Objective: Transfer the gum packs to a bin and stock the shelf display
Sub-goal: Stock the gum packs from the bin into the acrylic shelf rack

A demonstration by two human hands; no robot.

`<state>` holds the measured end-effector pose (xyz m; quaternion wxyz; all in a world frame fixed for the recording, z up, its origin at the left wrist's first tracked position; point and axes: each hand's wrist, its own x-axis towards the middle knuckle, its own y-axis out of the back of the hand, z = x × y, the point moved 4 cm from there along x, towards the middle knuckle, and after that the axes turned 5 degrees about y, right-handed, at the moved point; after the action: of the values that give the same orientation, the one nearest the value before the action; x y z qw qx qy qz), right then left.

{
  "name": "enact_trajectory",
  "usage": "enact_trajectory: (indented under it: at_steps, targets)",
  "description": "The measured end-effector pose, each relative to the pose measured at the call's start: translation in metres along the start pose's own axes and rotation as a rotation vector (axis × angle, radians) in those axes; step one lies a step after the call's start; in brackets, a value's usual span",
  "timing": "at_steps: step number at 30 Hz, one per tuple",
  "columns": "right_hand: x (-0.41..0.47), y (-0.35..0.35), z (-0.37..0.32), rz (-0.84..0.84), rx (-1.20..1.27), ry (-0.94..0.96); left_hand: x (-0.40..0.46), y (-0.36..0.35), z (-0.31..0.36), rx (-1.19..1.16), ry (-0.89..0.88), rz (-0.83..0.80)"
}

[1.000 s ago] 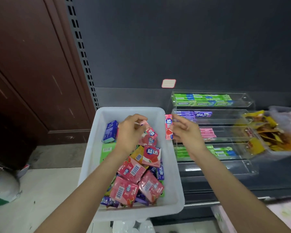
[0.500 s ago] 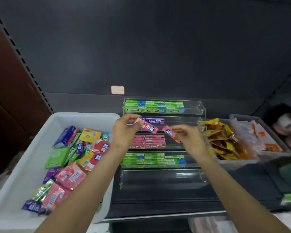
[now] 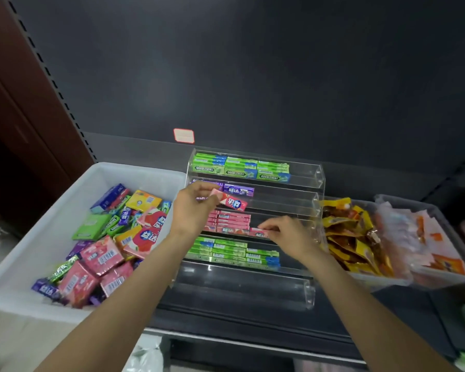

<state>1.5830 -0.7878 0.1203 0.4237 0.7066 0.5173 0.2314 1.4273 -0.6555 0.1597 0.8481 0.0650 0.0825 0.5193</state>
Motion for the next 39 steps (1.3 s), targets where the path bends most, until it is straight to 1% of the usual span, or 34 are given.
enact_trajectory:
  at_steps: [5,9,12,14,16,17,19,22,23,25,27,29,31,34,36,38,39]
  targets:
    - [0.006,-0.005,0.001,-0.050,0.001,0.005,-0.002,-0.004,-0.001,-0.012,0.017,0.001]
    - [0.006,-0.003,0.005,-0.034,0.019,-0.004,-0.006,-0.011,-0.001,-0.016,0.027,-0.017]
    - [0.006,-0.001,0.007,-0.010,0.076,-0.004,-0.005,-0.015,0.000,0.045,0.007,-0.024]
    - [0.006,0.006,0.004,0.072,0.165,0.023,-0.004,-0.020,0.001,0.093,-0.010,-0.071]
    - [0.003,0.018,-0.004,0.161,0.326,0.047,-0.005,-0.028,0.003,0.140,-0.035,-0.157]
    - [0.001,0.022,-0.008,0.176,0.408,0.065,-0.006,-0.034,0.004,0.147,-0.048,-0.199]
    - [-0.002,0.028,-0.017,0.152,0.523,0.119,-0.006,-0.045,0.007,0.124,-0.071,-0.256]
    - [-0.003,0.033,-0.018,0.157,0.520,0.145,-0.006,-0.057,0.010,0.108,-0.084,-0.259]
    - [-0.003,0.034,-0.016,0.175,0.488,0.127,-0.006,-0.060,0.010,0.149,-0.102,-0.248]
    - [-0.005,0.036,-0.008,0.217,0.408,0.089,-0.008,-0.061,0.005,0.338,-0.191,-0.243]
    - [-0.008,0.036,0.001,0.264,0.372,0.068,-0.010,-0.062,-0.008,0.665,-0.317,-0.299]
    - [-0.011,0.034,0.012,0.346,0.366,0.058,-0.014,-0.062,-0.026,1.020,-0.385,-0.395]
    - [-0.013,0.031,0.021,0.420,0.329,0.044,-0.017,-0.061,-0.041,1.211,-0.389,-0.475]
    - [-0.012,0.022,0.028,0.441,0.287,0.022,-0.019,-0.059,-0.047,1.306,-0.431,-0.499]
    - [-0.012,0.016,0.030,0.442,0.229,0.000,-0.019,-0.059,-0.047,1.327,-0.449,-0.495]
    - [-0.011,0.013,0.032,0.414,0.150,-0.021,-0.018,-0.059,-0.047,1.323,-0.448,-0.497]
    - [-0.010,0.010,0.033,0.371,0.134,-0.033,-0.018,-0.059,-0.047,1.321,-0.448,-0.500]
